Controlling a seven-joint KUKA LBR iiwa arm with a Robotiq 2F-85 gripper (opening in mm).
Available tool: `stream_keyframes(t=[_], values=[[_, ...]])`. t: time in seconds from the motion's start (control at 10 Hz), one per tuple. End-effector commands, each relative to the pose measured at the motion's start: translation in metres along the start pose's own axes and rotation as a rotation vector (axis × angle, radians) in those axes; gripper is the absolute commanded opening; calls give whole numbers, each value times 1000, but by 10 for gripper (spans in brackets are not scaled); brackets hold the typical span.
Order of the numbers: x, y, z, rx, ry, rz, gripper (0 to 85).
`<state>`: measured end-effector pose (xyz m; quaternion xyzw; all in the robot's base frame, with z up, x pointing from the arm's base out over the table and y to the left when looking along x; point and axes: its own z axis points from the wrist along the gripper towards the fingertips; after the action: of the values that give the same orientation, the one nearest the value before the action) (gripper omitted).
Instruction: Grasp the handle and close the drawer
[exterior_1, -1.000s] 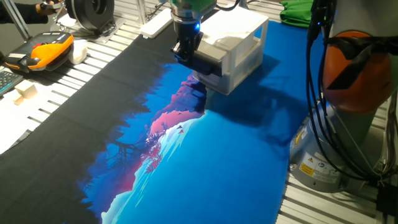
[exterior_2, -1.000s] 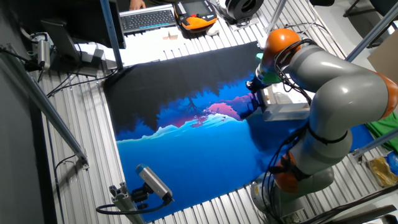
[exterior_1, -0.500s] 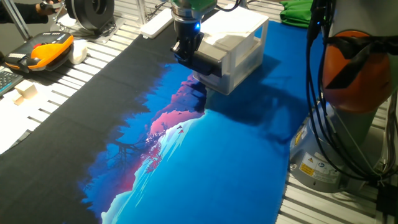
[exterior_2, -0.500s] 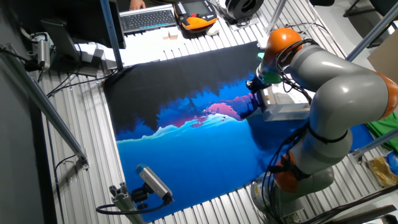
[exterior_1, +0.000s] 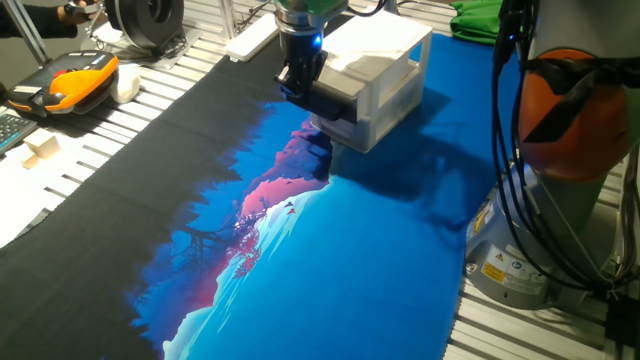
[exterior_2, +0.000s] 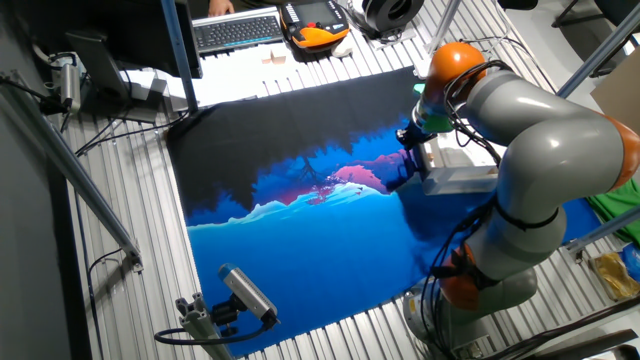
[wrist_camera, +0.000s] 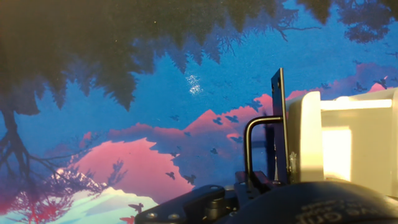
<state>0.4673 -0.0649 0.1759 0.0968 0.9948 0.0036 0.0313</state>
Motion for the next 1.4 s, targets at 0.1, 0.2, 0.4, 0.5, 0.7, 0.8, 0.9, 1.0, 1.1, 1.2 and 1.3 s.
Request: stream_keyframes(t=[0.1,0.2,0.4,0.5,0.7,0.8,0.9,1.0,1.1,1.2,1.3], values=[[-1,-1,-1,9,-1,-19,0],[-1,-1,-1,7,-1,-19,0],[-1,-2,-1,10,-2,-25,0],[0,-2,-1,10,-2,-25,0],[0,-3,-1,9,-5,-32,0],[1,-4,-1,11,-5,-37,0],[2,-5,-1,13,-10,-43,0],[3,-5,-1,10,-13,-43,0],[3,-4,-1,7,-20,-36,0],[3,-3,0,6,-33,-30,0],[3,-4,-1,11,-40,-29,0]])
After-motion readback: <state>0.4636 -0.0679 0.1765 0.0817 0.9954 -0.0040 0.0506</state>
